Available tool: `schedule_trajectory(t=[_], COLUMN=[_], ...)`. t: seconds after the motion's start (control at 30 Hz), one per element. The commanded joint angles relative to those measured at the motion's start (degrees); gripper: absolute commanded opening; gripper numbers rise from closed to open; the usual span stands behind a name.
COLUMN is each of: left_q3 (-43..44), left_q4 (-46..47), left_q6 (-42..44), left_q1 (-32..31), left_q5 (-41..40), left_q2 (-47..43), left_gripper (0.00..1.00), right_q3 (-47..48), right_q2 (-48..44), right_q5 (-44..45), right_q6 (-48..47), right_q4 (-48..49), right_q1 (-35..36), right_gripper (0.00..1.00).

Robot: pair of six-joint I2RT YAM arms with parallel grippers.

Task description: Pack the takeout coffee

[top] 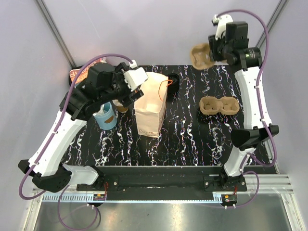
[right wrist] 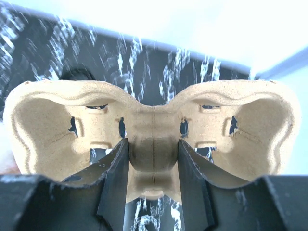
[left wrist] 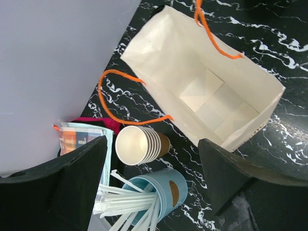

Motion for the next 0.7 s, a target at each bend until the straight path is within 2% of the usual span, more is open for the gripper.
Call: schedule_trajectory(t=[0.0, 0.03, 0.17, 0.33, 0.5, 0.67], left_q3=[2.9, 2.9, 2.0, 0.6, -0.2, -1.8], left_q4=[5.2, 5.5, 7.7, 11.2, 12.3, 13.7], left_q6=[-2.1, -2.2, -3.0, -4.5, -5.3, -5.2], left_q1=[1.4, 1.6, 2.9, 5.6, 7.9, 8.7], left_q5=[-3.9, -4.1, -6.4, -9.4, -8.9, -8.3], left_q2=[-0.2, -0.2, -0.5, -0.9, -1.2, -0.9], left_gripper=[0.84, 0.84, 0.85, 0.88, 0.90, 0.91], right_q3=[13.3, 17.0, 21.5, 19.8, 18.6, 11.4], right_q2=[5.2, 6.2, 9.6, 10.0, 10.5, 7.5], right_q5=[5.1, 6.1, 11.5, 15.0, 16.9, 17.9], right_q6=[-4.1, -5.8, -10.8, -15.2, -18.2, -20.2], right_q4=[-3.2, -3.3, -1.5, 2.9, 3.5, 3.5], right_q1=[6.4, 7.5, 14.5, 22.0, 27.2, 32.4], right_gripper=[0.35, 0.35, 0.35, 0.35, 0.35, 0.35])
